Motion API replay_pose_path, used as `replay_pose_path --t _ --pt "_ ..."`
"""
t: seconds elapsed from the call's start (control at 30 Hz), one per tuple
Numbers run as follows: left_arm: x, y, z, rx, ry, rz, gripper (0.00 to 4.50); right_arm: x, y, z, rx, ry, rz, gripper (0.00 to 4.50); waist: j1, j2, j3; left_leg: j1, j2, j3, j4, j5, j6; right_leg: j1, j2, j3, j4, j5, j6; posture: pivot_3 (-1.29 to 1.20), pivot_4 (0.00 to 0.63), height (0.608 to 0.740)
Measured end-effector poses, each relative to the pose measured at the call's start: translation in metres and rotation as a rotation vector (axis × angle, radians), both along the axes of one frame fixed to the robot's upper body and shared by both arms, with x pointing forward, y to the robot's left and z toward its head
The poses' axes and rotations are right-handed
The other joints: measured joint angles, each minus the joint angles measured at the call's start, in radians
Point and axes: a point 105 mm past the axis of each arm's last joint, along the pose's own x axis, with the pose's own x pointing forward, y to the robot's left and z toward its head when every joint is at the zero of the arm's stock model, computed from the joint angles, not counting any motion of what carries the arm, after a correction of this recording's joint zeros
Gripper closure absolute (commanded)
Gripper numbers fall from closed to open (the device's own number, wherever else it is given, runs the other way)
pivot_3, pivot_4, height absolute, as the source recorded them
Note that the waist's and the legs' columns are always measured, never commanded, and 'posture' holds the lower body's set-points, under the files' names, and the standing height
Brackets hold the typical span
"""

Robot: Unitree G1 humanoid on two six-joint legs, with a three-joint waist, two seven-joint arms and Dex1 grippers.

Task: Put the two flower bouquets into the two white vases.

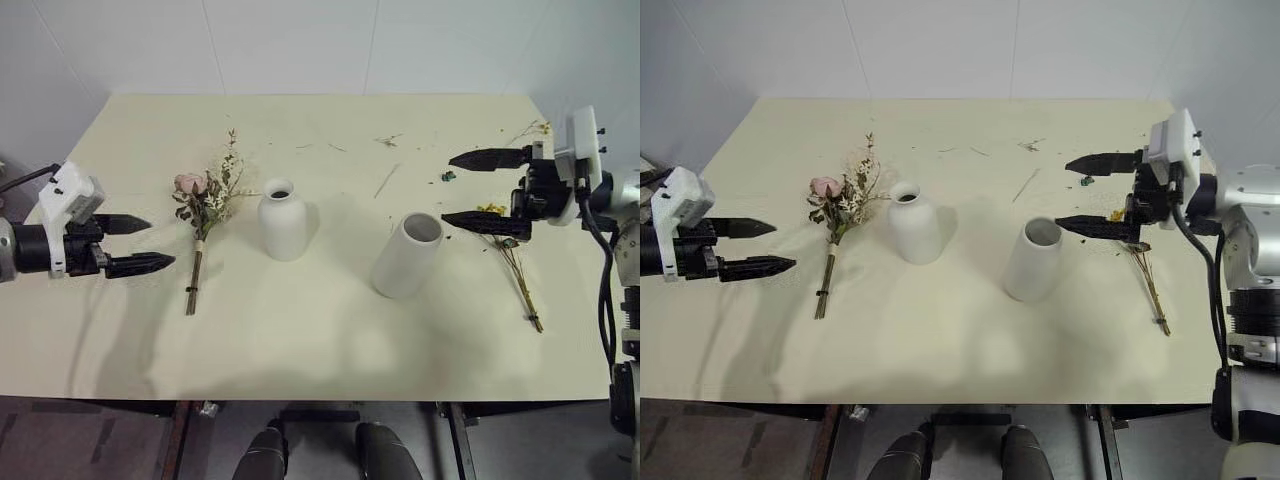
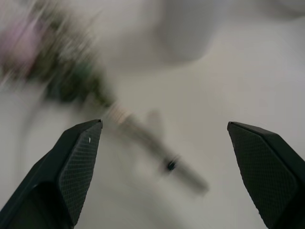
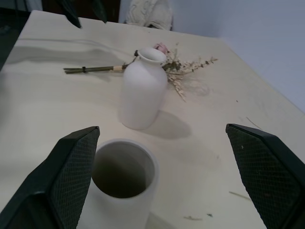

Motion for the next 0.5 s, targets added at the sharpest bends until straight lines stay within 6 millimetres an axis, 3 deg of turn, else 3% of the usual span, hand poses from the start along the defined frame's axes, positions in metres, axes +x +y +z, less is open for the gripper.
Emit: replay_pose_path --t 0.07,0.2,0.3,0.37,0.5 --pt "0.008 0.000 -0.006 -0.006 0.063 0.087 0.01 -0.001 0.002 0.001 -0.002 -0.005 0.011 0.00 0.002 0.000 0.000 -0.001 0.000 -0.001 0.001 0.000 0.000 0.000 0.000 0.000 0.001 0.000 0.000 0.00 0.150 0.740" --pt "0.026 -0.042 -0.022 0.015 0.199 0.093 0.01 -0.006 0.008 0.017 -0.011 -0.063 0.044 0.00 0.016 -0.001 0.000 -0.001 0.000 -0.001 0.007 -0.001 -0.001 0.001 0.001 0.000 0.005 0.000 0.001 0.00 0.150 0.740" --pt "0.033 -0.053 -0.042 0.062 0.274 0.108 0.01 -0.011 0.012 0.018 -0.014 -0.072 0.063 0.00 0.013 -0.001 0.000 -0.001 0.000 -0.001 0.008 -0.001 -0.001 0.000 0.002 0.000 0.006 0.000 0.001 0.00 0.150 0.740" --pt "0.040 -0.062 -0.045 0.049 0.293 0.105 0.01 -0.015 0.014 0.014 -0.006 -0.064 0.069 0.00 0.010 -0.001 0.000 -0.001 0.001 -0.001 0.008 -0.001 -0.001 0.000 0.003 0.000 0.007 0.000 0.001 0.00 0.150 0.740" --pt "0.049 -0.051 -0.044 0.105 0.266 0.159 0.01 -0.024 0.019 0.004 0.008 -0.036 0.077 0.00 0.000 -0.001 0.000 -0.001 0.001 -0.001 0.009 -0.001 -0.001 0.000 0.004 0.001 0.007 -0.001 0.001 0.00 0.150 0.740"
